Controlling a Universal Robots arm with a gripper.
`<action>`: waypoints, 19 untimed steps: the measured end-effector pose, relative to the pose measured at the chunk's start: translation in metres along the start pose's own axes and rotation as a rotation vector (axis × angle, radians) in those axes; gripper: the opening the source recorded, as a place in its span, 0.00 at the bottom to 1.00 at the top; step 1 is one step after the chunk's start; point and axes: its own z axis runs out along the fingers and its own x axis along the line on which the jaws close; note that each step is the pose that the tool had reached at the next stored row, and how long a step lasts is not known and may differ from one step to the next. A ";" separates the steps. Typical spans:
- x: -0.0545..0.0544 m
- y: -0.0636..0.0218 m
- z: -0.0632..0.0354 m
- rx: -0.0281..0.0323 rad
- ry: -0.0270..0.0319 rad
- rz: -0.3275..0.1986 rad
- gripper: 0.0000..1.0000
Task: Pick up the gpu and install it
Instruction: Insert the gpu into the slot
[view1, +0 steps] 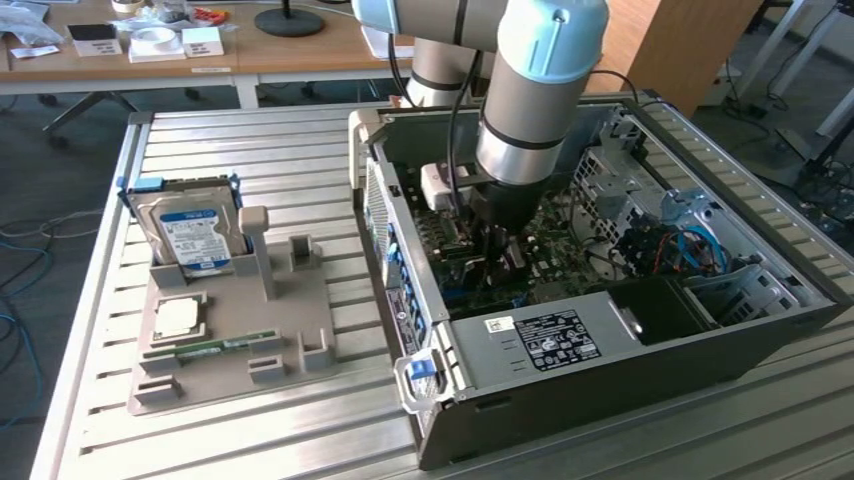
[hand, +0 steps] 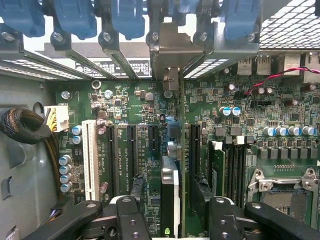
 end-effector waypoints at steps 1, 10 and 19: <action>0.000 0.0000 0.0000 0.0000 0.0000 0.000 0.52; 0.000 -0.0004 -0.0128 0.0000 0.0004 0.000 0.52; -0.001 -0.0012 -0.0379 0.0001 0.0006 0.000 0.52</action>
